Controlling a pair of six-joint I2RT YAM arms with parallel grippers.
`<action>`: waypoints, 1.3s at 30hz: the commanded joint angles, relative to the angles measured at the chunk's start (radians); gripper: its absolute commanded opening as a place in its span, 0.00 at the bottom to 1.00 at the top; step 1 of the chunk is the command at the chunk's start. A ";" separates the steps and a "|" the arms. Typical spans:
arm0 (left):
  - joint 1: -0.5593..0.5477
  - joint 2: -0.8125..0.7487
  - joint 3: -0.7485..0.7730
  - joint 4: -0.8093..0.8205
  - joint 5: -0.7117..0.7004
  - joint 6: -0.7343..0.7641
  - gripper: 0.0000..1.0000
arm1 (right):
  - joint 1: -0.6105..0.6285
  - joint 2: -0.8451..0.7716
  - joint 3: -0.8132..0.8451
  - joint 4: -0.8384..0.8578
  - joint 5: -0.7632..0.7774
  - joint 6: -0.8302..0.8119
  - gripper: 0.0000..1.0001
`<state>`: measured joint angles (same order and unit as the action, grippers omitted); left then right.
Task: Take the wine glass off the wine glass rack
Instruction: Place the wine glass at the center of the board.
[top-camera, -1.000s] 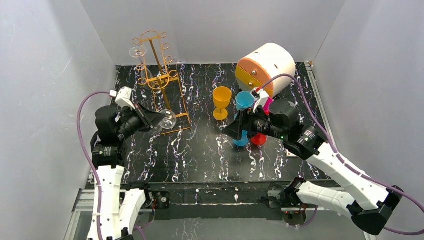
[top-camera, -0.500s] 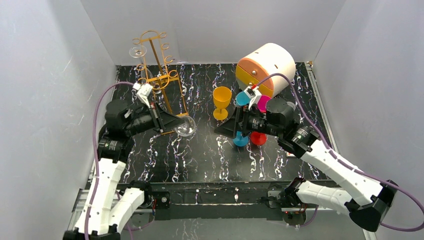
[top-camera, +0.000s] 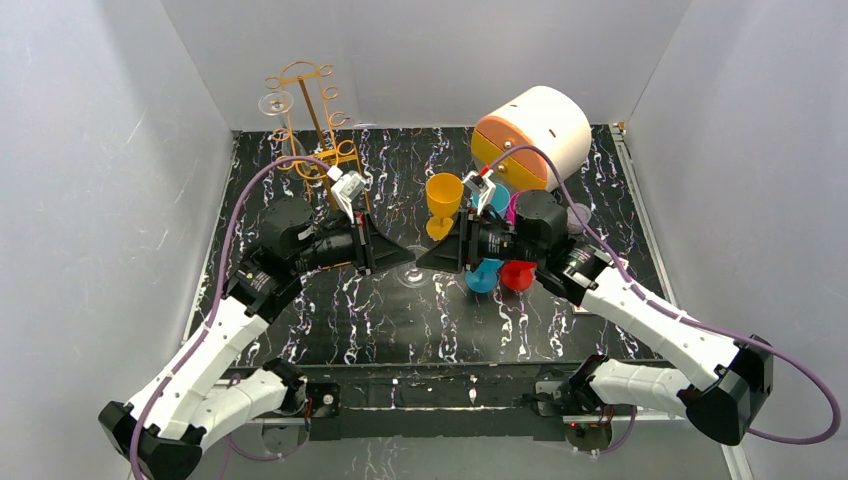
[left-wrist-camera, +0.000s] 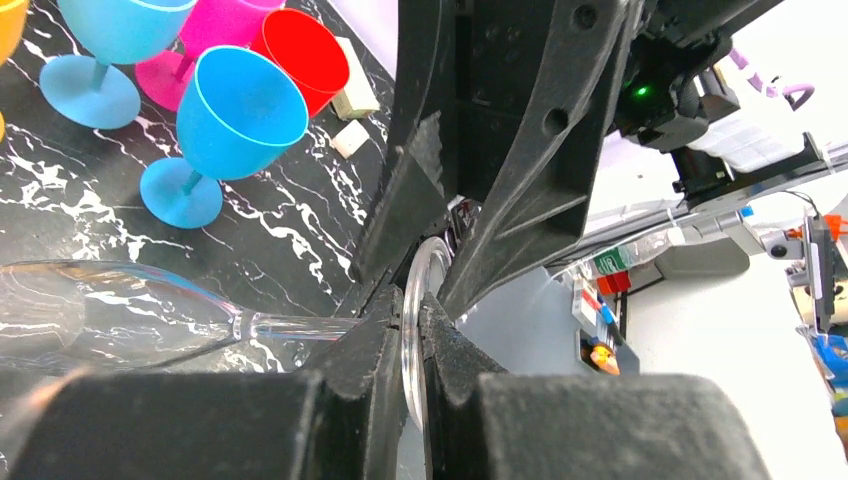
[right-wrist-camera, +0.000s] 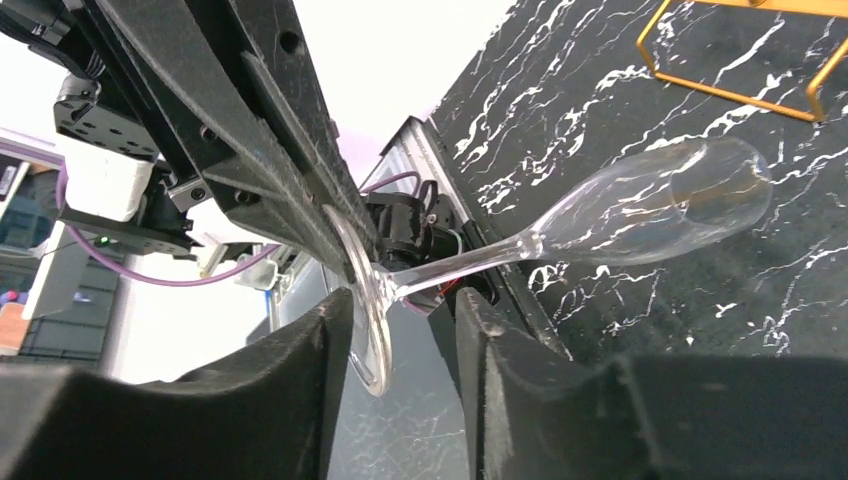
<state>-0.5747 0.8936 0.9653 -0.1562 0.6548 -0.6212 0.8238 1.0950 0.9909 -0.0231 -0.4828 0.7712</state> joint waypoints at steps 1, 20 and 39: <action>-0.004 -0.025 -0.017 0.068 -0.022 -0.010 0.00 | -0.006 -0.006 -0.018 0.117 -0.081 0.001 0.45; -0.004 -0.140 -0.125 -0.044 0.064 0.058 0.48 | -0.006 0.014 0.003 0.119 -0.164 -0.116 0.01; -0.005 -0.110 -0.153 -0.022 0.021 0.020 0.14 | -0.005 0.048 0.011 0.111 -0.184 -0.137 0.01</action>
<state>-0.5762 0.7906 0.7963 -0.1982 0.6888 -0.5926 0.8181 1.1530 0.9535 0.0277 -0.6384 0.6464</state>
